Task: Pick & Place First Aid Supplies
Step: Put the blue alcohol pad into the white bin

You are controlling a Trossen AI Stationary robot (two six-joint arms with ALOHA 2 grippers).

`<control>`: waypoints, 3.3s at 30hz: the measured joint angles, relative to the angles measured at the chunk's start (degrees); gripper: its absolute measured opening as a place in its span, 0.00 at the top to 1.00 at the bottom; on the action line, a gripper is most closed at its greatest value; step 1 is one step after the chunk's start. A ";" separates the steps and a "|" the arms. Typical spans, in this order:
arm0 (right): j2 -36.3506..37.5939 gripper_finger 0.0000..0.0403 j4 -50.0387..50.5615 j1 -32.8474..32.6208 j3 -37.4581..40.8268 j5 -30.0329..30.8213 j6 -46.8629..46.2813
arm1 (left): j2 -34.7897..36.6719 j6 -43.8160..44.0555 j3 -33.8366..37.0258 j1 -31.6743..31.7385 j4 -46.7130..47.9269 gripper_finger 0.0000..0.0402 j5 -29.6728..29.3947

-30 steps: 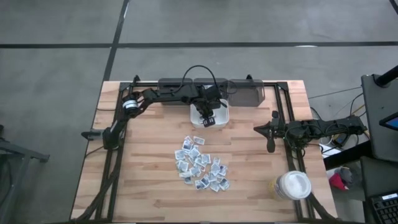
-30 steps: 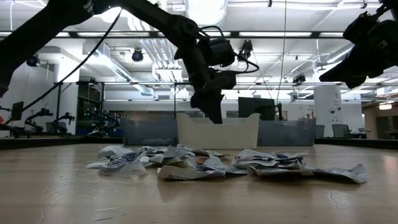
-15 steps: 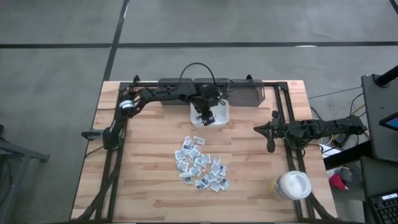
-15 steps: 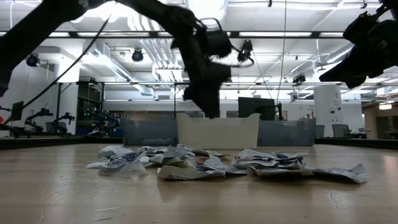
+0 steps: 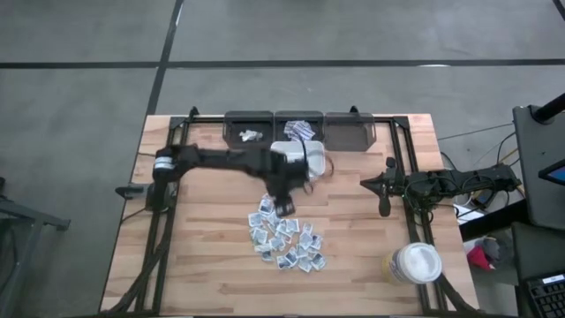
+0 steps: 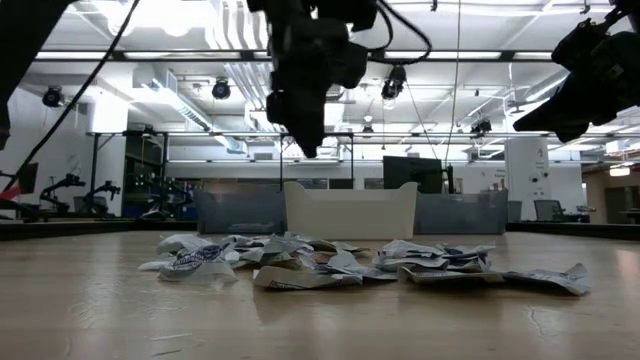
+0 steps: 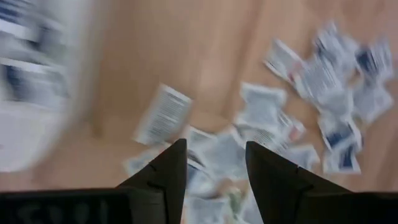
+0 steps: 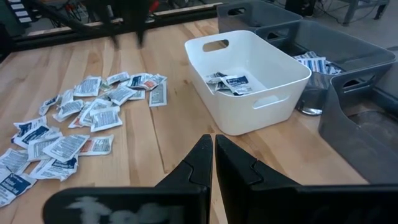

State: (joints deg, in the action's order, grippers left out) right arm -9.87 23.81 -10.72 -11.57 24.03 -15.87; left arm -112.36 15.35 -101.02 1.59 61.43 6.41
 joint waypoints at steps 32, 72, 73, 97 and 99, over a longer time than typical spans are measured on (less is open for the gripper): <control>0.00 0.96 0.00 -0.02 0.02 0.00 -0.01 | 0.00 24.44 17.86 -24.05 -15.37 0.62 -8.29; -0.02 0.96 0.00 0.00 0.01 0.00 0.01 | -0.11 26.95 21.60 -24.05 -23.66 0.96 -6.70; -0.02 0.96 0.00 -0.01 0.02 0.01 0.00 | -0.11 27.15 21.60 -24.05 -23.69 0.98 -6.69; -0.02 0.96 0.00 -0.02 0.00 0.00 -0.21 | -0.11 30.66 21.60 -24.33 -23.76 0.89 -4.54; -0.02 0.96 0.00 -0.01 0.00 0.00 -0.21 | -0.11 31.27 21.60 -24.33 -23.76 0.86 -4.23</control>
State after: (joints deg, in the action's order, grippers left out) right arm -9.89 23.81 -10.73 -11.57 24.03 -16.08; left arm -112.46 46.63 -79.42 -22.74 37.67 2.18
